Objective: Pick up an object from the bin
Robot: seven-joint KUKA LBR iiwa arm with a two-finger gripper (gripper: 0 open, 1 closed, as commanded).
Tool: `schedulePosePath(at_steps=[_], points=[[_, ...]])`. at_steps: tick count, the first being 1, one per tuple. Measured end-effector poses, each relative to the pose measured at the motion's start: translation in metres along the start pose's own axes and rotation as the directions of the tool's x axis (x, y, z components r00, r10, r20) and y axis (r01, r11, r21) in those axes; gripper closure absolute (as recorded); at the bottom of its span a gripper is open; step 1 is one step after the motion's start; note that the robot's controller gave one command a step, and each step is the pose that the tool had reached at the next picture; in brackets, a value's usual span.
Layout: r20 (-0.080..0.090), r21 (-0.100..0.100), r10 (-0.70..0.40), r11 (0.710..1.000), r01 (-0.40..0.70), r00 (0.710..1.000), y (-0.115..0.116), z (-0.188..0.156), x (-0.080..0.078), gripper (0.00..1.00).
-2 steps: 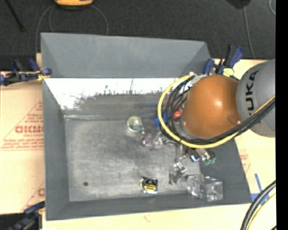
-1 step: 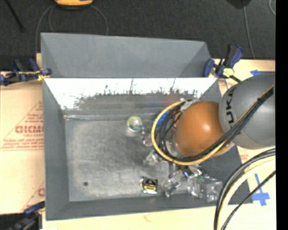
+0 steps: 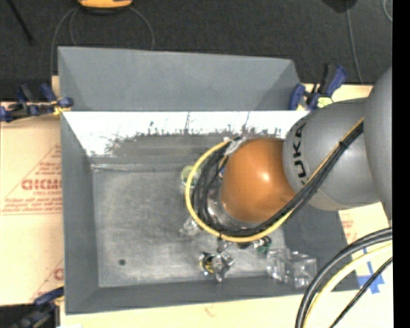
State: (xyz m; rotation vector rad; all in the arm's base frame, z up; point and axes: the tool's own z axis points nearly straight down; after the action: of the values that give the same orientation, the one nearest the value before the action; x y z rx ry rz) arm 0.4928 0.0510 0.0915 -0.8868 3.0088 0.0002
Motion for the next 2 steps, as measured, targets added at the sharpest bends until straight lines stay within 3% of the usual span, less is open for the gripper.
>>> schedulePosePath(at_steps=[1, 2], points=[[0.008, 0.002, -0.079, 0.997, 0.079, 0.997, -0.048, 0.018, 0.028, 0.00], [0.011, 0.014, -0.264, 0.965, 0.264, 0.965, -0.006, 0.009, 0.019, 0.00]])
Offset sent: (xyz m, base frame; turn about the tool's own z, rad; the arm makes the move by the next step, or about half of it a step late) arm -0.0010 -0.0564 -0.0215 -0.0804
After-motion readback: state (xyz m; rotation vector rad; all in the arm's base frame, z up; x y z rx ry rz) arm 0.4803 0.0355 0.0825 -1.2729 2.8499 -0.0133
